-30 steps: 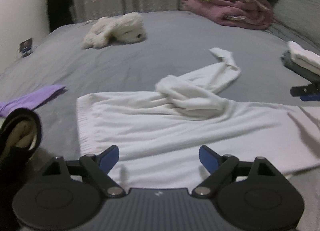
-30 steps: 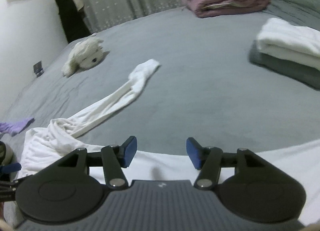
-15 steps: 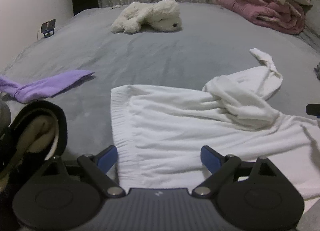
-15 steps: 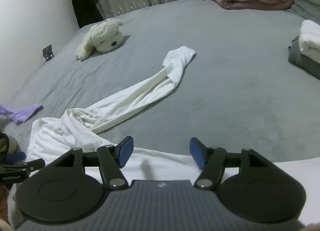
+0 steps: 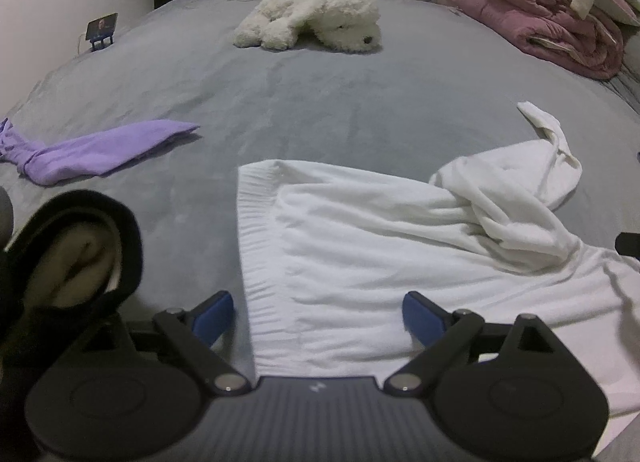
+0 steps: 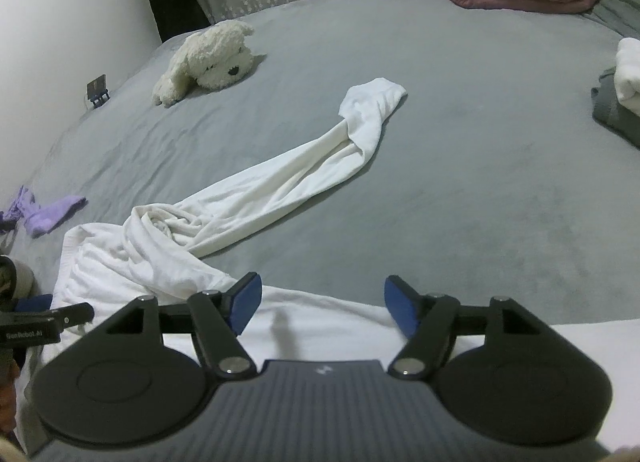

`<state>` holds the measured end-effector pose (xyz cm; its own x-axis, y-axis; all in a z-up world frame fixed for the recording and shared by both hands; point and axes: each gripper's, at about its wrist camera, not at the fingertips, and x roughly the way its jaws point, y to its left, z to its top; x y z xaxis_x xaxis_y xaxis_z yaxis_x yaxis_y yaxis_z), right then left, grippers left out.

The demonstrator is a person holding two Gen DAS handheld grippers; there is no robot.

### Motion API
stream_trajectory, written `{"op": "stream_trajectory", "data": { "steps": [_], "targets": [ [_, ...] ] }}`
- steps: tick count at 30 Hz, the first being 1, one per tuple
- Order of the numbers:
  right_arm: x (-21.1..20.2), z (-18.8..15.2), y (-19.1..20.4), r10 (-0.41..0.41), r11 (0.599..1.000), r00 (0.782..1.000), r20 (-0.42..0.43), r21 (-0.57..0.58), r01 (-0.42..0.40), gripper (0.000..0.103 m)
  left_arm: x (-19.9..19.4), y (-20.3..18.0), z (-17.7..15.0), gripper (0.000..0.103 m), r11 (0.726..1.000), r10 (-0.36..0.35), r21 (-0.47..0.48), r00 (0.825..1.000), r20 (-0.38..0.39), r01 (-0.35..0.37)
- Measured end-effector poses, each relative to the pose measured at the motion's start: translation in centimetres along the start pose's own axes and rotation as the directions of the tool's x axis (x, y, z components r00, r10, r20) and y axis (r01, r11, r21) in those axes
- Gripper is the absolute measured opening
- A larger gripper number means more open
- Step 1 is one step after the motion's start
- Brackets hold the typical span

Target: Fold clothes

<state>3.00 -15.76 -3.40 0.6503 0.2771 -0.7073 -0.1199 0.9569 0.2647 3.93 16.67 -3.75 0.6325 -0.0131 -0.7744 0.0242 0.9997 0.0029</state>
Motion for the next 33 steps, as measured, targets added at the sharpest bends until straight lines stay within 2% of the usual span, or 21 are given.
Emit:
{"op": "stream_trajectory", "data": {
  "steps": [7, 11, 16, 19, 23, 26, 33],
  "targets": [
    [0.0, 0.2, 0.4, 0.007, 1.0, 1.0, -0.014, 0.017, -0.007, 0.074, 0.4, 1.3, 0.7, 0.08, 1.0, 0.003, -0.018, 1.0, -0.003, -0.003],
    [0.0, 0.4, 0.8, 0.02, 0.999, 1.0, -0.017, 0.027, -0.02, 0.074, 0.7, 2.6, 1.6, 0.072, 0.995, -0.032, -0.099, 0.999, -0.006, 0.032],
    [0.2, 0.4, 1.1, 0.045, 0.997, 0.999, -0.019, 0.058, -0.043, 0.074, 1.3, 3.6, 2.6, 0.067, 0.979, -0.063, -0.193, 0.998, -0.01, 0.06],
    [0.2, 0.7, 1.1, 0.064, 0.995, 0.998, -0.017, 0.079, -0.063, 0.074, 1.7, 3.8, 3.3, 0.063, 0.976, -0.067, -0.207, 0.998, -0.011, 0.064],
    [0.0, 1.7, 1.3, 0.07, 0.993, 0.998, 0.004, 0.094, -0.07, 0.074, 2.7, 4.7, 4.3, 0.049, 0.968, -0.074, -0.24, 0.997, -0.021, 0.067],
    [0.4, 2.7, 1.3, 0.081, 0.99, 0.997, 0.005, 0.117, -0.081, 0.074, 3.5, 5.2, 4.7, 0.048, 0.962, -0.081, -0.265, 0.996, -0.029, 0.071],
    [4.1, 5.7, 3.3, 0.146, 0.979, 0.989, -0.032, 0.149, -0.14, 0.074, 3.9, 5.0, 5.1, 0.047, 0.961, -0.065, -0.269, 0.998, -0.024, 0.057]
  ]
}}
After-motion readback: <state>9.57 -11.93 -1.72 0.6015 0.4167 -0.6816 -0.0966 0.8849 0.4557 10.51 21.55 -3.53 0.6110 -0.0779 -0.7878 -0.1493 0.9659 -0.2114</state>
